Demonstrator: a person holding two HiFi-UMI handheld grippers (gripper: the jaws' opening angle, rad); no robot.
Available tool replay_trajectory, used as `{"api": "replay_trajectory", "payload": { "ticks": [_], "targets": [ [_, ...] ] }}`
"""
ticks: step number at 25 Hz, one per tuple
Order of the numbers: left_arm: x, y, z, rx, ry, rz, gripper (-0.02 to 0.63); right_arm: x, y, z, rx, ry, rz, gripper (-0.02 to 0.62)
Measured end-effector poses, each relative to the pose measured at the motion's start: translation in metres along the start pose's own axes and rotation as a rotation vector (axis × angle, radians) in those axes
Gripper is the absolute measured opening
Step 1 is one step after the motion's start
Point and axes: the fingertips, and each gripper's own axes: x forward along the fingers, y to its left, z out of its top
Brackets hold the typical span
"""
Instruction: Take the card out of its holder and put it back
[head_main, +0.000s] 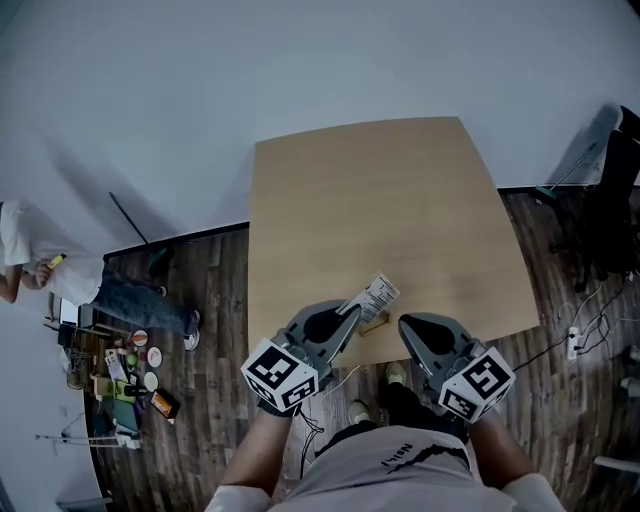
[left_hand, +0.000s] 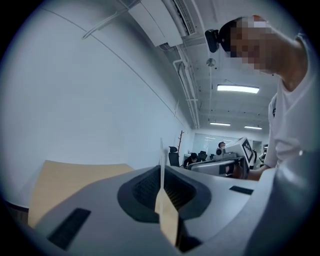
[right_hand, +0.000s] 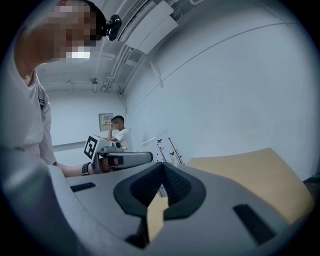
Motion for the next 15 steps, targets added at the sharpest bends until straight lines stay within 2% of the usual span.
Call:
{"api": "replay_trajectory", "payload": {
  "ticks": [4, 15],
  "targets": [
    [-0.004, -0.010, 0.010, 0.026, 0.002, 0.013, 0.026, -0.004, 0.007, 0.014, -0.026, -0.026, 0.007, 0.014],
    [-0.012, -0.013, 0.023, 0.025, -0.003, 0.013, 0.026, 0.000, 0.017, 0.033, -0.065, -0.052, 0.020, 0.014]
  ]
}}
